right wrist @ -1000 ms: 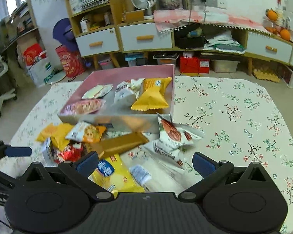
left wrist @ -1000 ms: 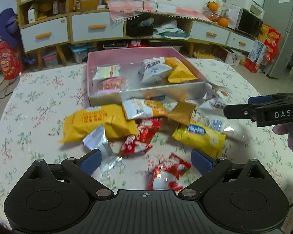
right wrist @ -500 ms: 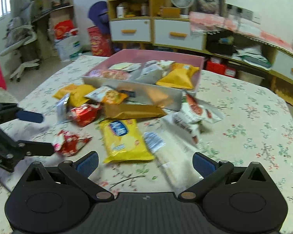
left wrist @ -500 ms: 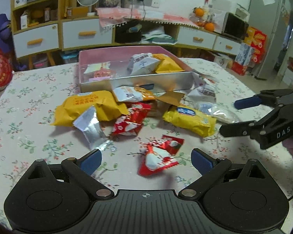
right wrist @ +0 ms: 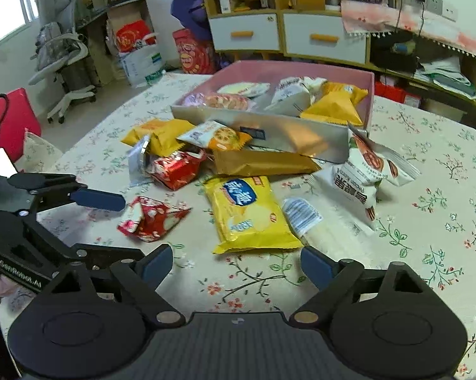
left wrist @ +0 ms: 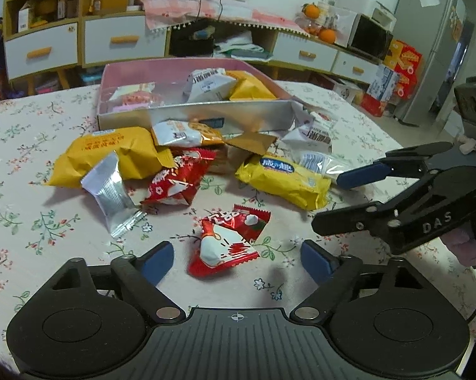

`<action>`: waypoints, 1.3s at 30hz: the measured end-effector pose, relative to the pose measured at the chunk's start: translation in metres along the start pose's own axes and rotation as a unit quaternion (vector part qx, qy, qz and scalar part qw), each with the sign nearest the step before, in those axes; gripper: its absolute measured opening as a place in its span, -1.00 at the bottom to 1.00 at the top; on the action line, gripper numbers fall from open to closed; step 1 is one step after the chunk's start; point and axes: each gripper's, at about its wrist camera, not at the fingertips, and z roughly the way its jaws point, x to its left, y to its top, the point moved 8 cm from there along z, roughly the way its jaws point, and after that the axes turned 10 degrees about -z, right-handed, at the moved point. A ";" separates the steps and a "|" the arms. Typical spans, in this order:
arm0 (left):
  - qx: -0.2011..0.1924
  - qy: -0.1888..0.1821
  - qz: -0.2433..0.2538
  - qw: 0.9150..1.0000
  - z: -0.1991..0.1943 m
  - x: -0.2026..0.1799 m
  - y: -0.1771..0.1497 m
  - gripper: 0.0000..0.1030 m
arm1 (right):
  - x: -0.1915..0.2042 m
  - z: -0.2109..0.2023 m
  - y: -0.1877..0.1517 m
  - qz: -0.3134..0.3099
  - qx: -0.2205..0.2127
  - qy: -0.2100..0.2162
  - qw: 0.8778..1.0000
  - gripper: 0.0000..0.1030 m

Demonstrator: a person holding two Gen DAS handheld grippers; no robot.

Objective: Organize snacks
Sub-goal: 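Withdraw both tools from the tray back over the remaining snacks, then grasp the red-white candy packet with the left tool while the right tool grasps the yellow cracker packet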

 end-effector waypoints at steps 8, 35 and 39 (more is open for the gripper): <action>0.000 0.006 -0.016 1.000 0.008 0.002 0.004 0.22 | -0.006 0.016 0.004 0.010 0.010 -0.008 1.000 0.10; 0.004 0.049 -0.031 0.998 0.002 0.027 0.012 -0.30 | 0.007 0.009 0.020 -0.050 0.010 -0.010 0.999 -0.04; 0.003 0.048 -0.025 0.999 0.005 0.026 0.013 -0.29 | 0.006 0.011 0.026 -0.058 0.002 -0.010 0.998 -0.03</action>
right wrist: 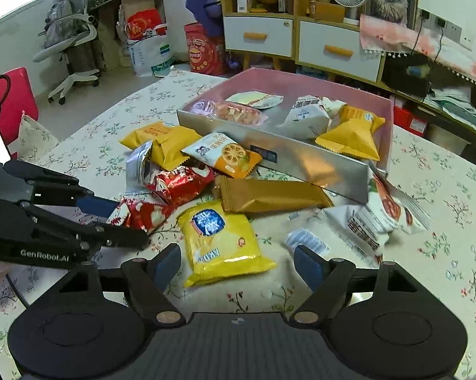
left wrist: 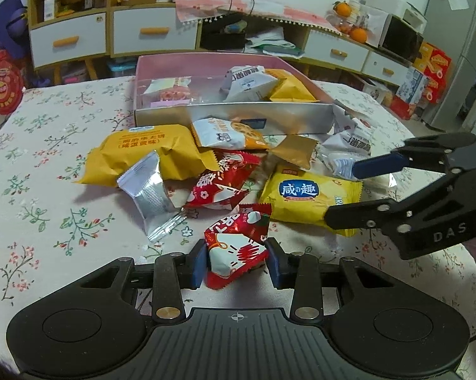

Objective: Organize snacks
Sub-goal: 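Grasp the red-white candy packet with the left tool while the right tool grasps the yellow cracker packet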

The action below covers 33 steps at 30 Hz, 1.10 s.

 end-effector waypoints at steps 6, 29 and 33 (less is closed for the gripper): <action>-0.001 0.000 0.005 1.000 0.000 0.001 -0.001 -0.28 | 0.016 0.013 0.004 -0.024 0.010 0.021 0.999 -0.56; 0.002 0.003 0.001 1.000 -0.002 0.005 0.004 -0.34 | 0.037 0.025 0.009 -0.046 0.016 0.015 0.999 -0.65; 0.001 -0.002 0.003 1.000 -0.006 0.004 0.006 -0.35 | 0.034 0.018 0.010 -0.033 0.010 0.017 0.999 -0.65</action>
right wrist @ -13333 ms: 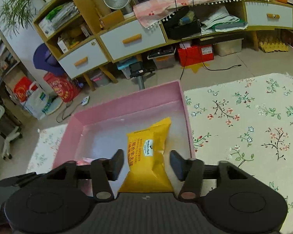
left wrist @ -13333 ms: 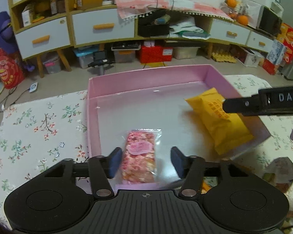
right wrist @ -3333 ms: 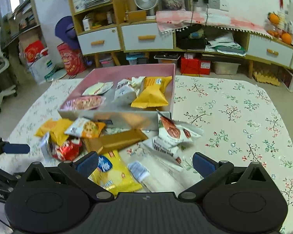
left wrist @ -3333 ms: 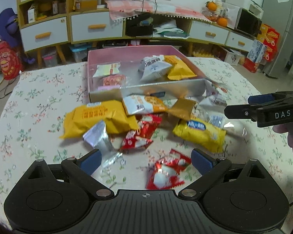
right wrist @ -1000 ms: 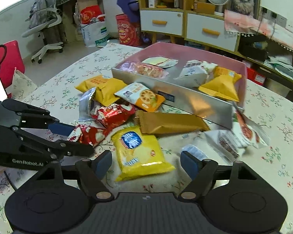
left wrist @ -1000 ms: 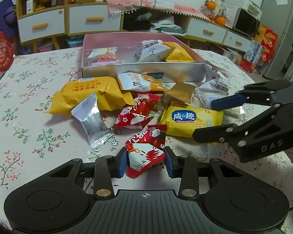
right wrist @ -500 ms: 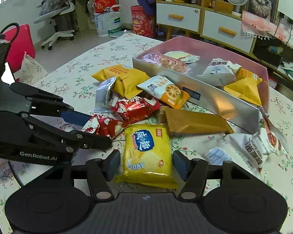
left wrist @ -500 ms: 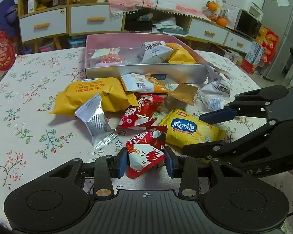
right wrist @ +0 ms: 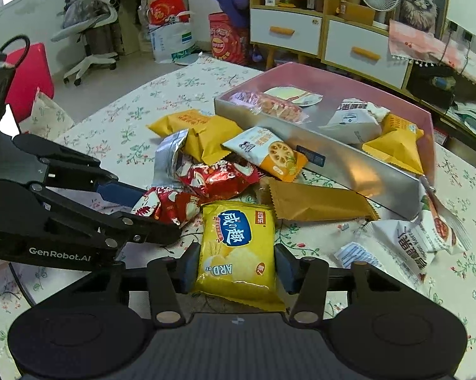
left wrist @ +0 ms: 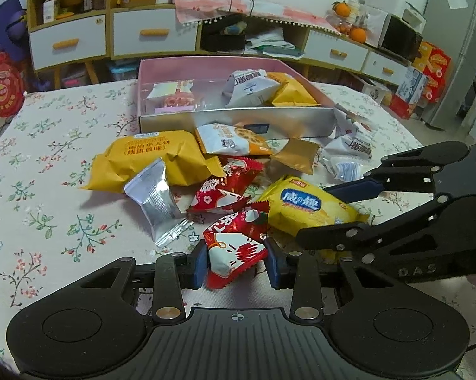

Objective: Organize snacks
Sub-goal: 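Grasp the red-white candy packet with the left tool while the right tool grasps the yellow cracker packet, then carry both packets into the pink tray and open both tools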

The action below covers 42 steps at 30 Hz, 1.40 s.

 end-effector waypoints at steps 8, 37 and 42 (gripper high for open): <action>-0.006 -0.009 0.003 1.000 -0.012 -0.006 0.008 -0.35 | -0.010 -0.022 0.004 0.022 -0.015 -0.015 1.000 -0.65; -0.042 0.015 -0.052 0.998 0.015 0.007 0.117 -0.36 | -0.091 -0.031 0.064 0.201 -0.104 -0.028 0.974 -0.64; -0.020 0.000 -0.043 0.999 0.042 0.005 0.133 -0.36 | -0.103 -0.013 0.060 0.239 -0.100 -0.007 0.966 -0.64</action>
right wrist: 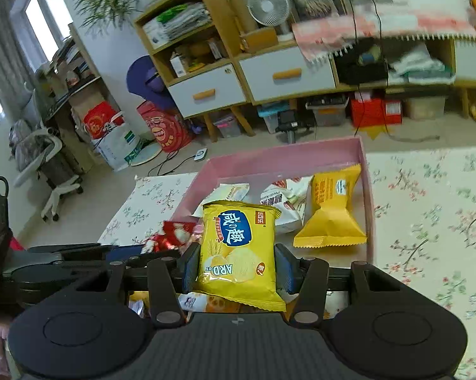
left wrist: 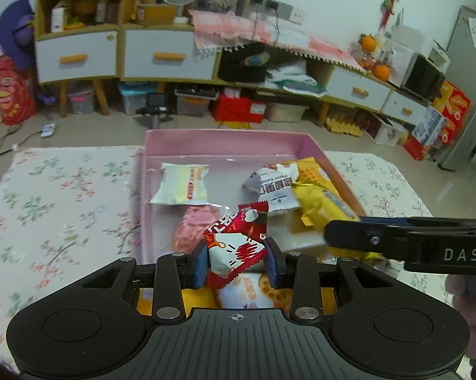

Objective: Organize snacks
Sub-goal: 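Carry both packets into the pink tray and open both tools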

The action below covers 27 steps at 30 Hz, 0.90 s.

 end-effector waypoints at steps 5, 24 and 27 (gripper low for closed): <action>0.014 0.005 0.015 1.000 0.026 -0.004 0.005 -0.36 | -0.015 0.018 -0.001 0.044 0.009 0.007 0.999 -0.64; -0.009 0.025 0.024 0.999 0.080 0.000 0.037 -0.43 | -0.041 0.042 0.008 0.030 0.011 -0.010 0.999 -0.55; -0.008 0.018 0.018 1.000 0.081 0.001 0.036 -0.34 | -0.046 0.038 0.010 0.038 0.004 -0.010 0.999 -0.50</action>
